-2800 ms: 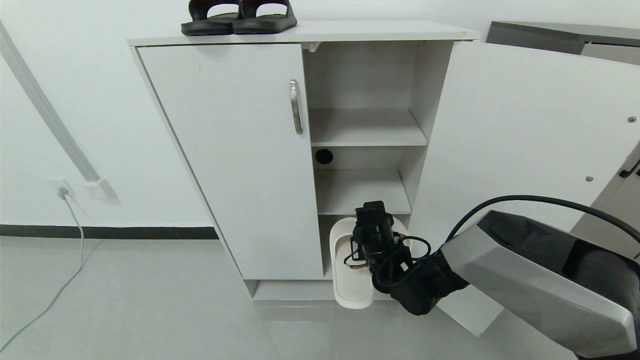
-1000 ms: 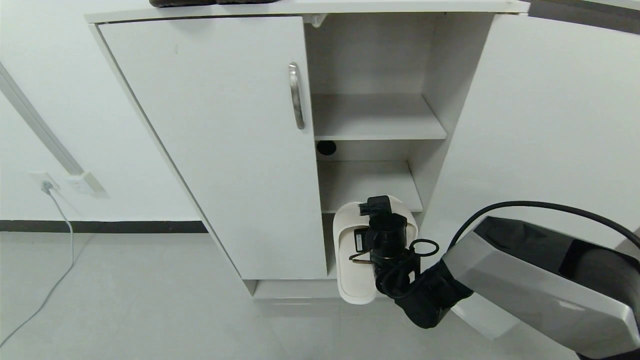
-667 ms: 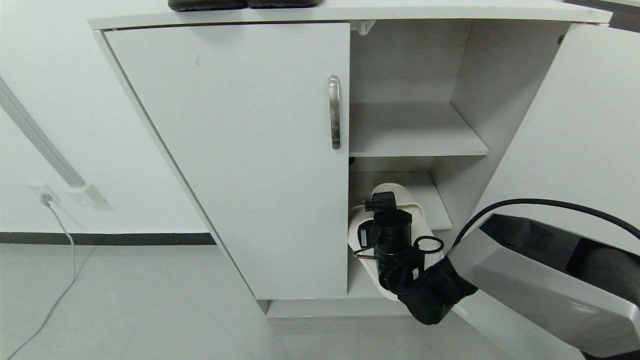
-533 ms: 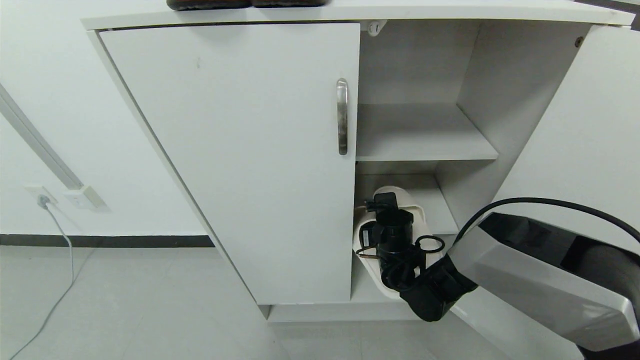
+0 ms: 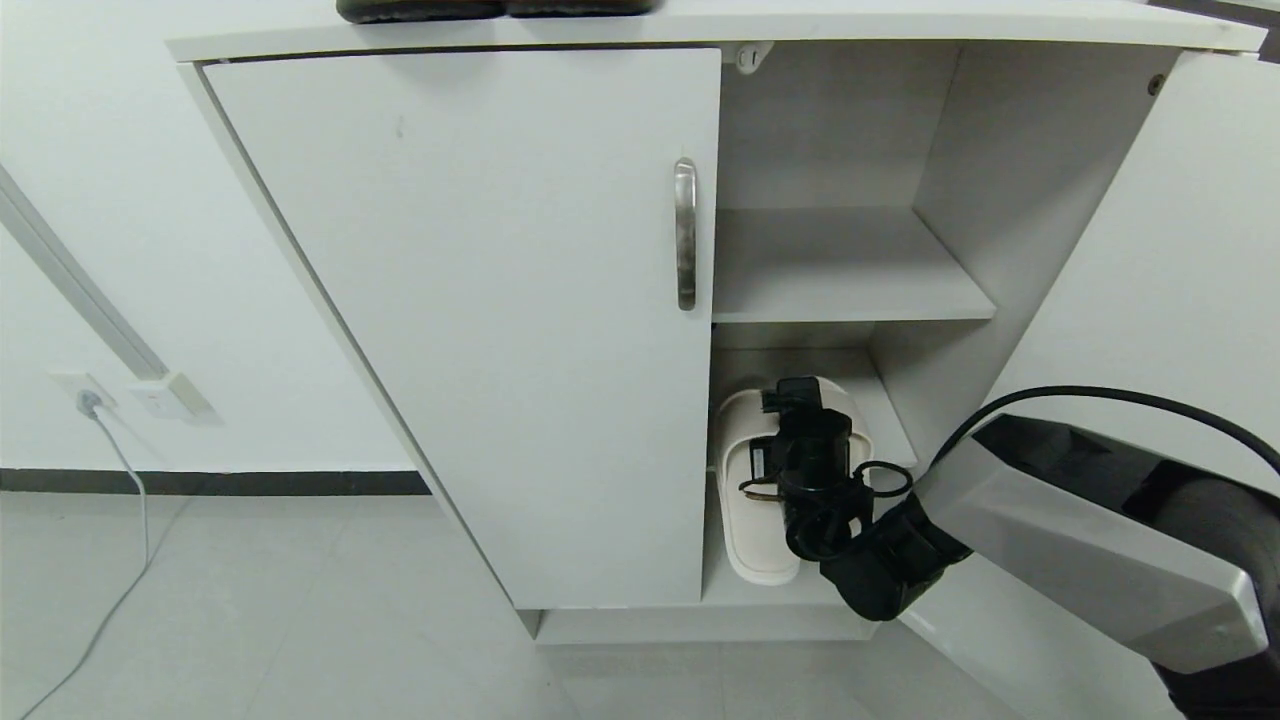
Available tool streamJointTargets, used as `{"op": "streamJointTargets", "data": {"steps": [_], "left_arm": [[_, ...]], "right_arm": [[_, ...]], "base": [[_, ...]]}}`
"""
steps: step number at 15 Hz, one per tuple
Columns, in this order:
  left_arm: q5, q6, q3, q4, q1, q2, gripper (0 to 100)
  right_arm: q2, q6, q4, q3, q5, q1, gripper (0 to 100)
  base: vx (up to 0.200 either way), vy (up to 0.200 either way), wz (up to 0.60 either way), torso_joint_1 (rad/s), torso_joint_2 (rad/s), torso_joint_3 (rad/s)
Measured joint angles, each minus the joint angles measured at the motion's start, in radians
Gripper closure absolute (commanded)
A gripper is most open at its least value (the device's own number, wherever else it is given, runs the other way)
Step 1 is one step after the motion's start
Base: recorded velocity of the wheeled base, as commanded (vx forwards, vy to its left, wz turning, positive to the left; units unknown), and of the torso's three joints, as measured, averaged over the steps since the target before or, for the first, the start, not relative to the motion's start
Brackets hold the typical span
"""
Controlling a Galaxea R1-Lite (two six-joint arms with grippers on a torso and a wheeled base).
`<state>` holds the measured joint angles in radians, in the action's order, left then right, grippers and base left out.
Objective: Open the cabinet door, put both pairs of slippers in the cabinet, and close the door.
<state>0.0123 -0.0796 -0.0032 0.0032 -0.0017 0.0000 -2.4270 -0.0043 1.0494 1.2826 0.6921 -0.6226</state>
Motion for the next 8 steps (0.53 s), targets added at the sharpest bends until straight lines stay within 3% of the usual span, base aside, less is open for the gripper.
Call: {"op": "streamJointTargets", "data": {"steps": [3, 8], "left_arm": [[0.000, 0.000, 0.000, 0.000, -0.001, 0.000, 100], [0.000, 0.000, 0.000, 0.001, 0.000, 0.000, 100]], "right_arm": [[0.000, 0.000, 0.000, 0.010, 0.000, 0.000, 100], [0.000, 0.000, 0.000, 0.011, 0.001, 0.003, 100]], "base": [[0.000, -0.200, 0.00, 0.002, 0.00, 0.002], [0.000, 0.000, 0.00, 0.000, 0.00, 0.000]]}}
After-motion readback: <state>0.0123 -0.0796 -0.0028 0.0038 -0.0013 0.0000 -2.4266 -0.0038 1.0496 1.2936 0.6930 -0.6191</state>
